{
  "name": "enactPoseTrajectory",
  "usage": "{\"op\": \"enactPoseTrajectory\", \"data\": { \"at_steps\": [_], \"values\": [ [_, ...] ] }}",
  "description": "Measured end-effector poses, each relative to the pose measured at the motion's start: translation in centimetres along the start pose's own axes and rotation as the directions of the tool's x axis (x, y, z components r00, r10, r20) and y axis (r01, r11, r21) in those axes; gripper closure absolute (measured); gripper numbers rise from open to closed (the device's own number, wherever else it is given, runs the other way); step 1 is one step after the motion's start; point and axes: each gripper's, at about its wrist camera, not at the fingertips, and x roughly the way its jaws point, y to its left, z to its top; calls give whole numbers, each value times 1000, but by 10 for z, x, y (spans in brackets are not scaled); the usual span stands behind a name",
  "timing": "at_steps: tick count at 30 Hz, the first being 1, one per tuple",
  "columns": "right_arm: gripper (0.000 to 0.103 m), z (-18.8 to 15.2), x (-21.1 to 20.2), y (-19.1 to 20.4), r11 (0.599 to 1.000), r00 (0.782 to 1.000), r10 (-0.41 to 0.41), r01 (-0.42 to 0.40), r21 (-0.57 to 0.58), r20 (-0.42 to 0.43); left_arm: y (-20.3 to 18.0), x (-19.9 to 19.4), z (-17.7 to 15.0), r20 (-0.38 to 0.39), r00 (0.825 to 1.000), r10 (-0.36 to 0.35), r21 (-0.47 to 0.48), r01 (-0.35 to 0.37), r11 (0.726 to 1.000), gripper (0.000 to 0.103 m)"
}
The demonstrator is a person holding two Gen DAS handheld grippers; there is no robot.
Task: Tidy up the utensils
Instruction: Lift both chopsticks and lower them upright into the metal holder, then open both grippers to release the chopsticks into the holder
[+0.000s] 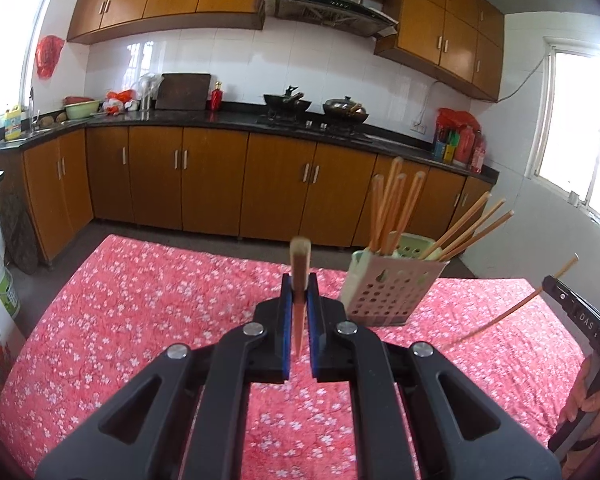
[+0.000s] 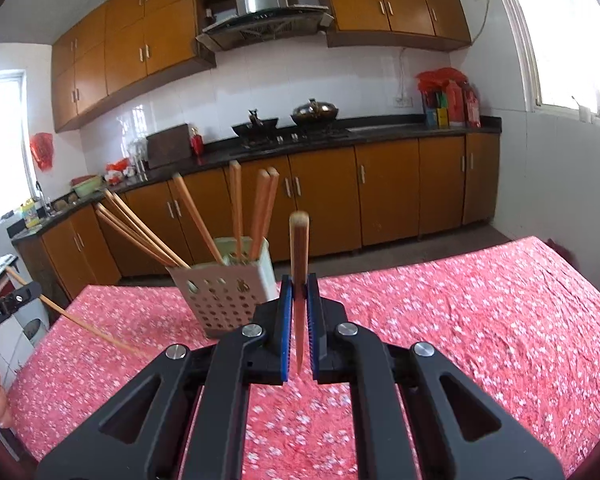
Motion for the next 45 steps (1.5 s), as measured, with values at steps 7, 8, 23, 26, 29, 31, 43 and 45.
{"op": "enactPoseTrajectory", "data": {
  "at_steps": [7, 8, 23, 26, 29, 31, 43, 45],
  "values": [
    [95, 29, -16, 20, 997, 994, 74, -73, -10, 84, -25, -10, 26, 59, 996, -73, 12, 72, 997, 95],
    [95, 35, -20, 24, 996, 991, 86, -85, -13, 105, -31, -12, 31, 75, 993, -86, 15, 85, 996, 95],
    [95, 129, -37, 44, 992, 913, 128, -127, -27, 389, -95, -15, 126, 300, 945, -131, 52, 121, 991, 95],
    [95, 132, -22, 43, 994, 907, 102, -104, -18, 408, -99, -1, 137, 315, 941, -124, 46, 115, 992, 95],
    [95, 128, -2, 39, 996, 908, 89, -92, -11, 409, -101, 18, 138, 316, 941, -116, 49, 106, 993, 95],
    [95, 118, 12, 37, 996, 914, 89, -92, -10, 395, -100, 33, 136, 296, 948, -112, 44, 104, 994, 95],
    [95, 88, 59, 38, 995, 953, 102, -102, -18, 285, -85, 88, 110, 203, 974, -101, 11, 101, 995, 95],
    [95, 88, 61, 38, 994, 958, 111, -111, -14, 265, -84, 90, 109, 190, 976, -105, 10, 105, 994, 95]
  ]
}}
